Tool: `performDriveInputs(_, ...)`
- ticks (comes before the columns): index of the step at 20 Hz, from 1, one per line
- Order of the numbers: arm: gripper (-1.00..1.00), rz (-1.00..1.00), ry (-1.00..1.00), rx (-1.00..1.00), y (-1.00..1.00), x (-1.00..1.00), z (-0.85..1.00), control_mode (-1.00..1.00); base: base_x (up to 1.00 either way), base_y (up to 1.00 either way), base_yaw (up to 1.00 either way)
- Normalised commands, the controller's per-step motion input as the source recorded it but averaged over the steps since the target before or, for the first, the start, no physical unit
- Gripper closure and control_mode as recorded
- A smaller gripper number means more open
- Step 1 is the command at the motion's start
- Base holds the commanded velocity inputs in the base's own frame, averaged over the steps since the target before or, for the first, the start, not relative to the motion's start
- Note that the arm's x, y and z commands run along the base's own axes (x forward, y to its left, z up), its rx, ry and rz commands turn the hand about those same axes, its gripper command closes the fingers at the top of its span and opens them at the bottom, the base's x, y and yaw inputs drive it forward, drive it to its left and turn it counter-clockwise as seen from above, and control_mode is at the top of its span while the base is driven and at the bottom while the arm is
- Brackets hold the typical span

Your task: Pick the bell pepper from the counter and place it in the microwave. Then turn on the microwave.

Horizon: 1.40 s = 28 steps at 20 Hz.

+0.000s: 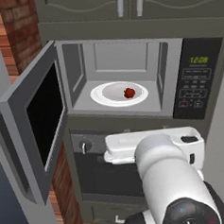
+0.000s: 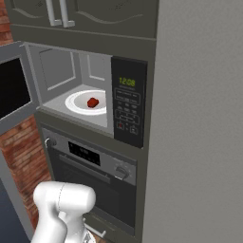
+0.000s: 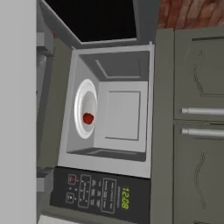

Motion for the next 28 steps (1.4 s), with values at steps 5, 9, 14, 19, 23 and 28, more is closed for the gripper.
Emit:
performDriveInputs(5, -1.0, 0.0, -0.04, -0.04, 0.27, -0.1, -0.49, -1.0, 0.0, 0.0, 0.0)
performDriveInputs(9, -1.0, 0.0, -0.05, -0.05, 0.31, -0.11, -0.49, -1.0, 0.0, 0.0, 0.0)
performDriveInputs(14, -1.0, 0.0, -0.07, -0.05, 0.29, -0.06, -0.37, -1.0, 0.0, 0.0, 0.0)
performDriveInputs(19, -1.0, 0.01, -0.1, -0.06, 0.25, -0.01, -0.09, -1.0, 0.0, 0.0, 0.0)
performDriveInputs(23, -1.0, 0.05, -0.07, -0.06, 0.22, -0.02, -0.01, -1.0, 0.0, 0.0, 0.0)
performDriveInputs(28, -1.0, 0.07, 0.0, -0.05, 0.24, -0.04, -0.07, -1.0, 0.0, 0.0, 0.0)
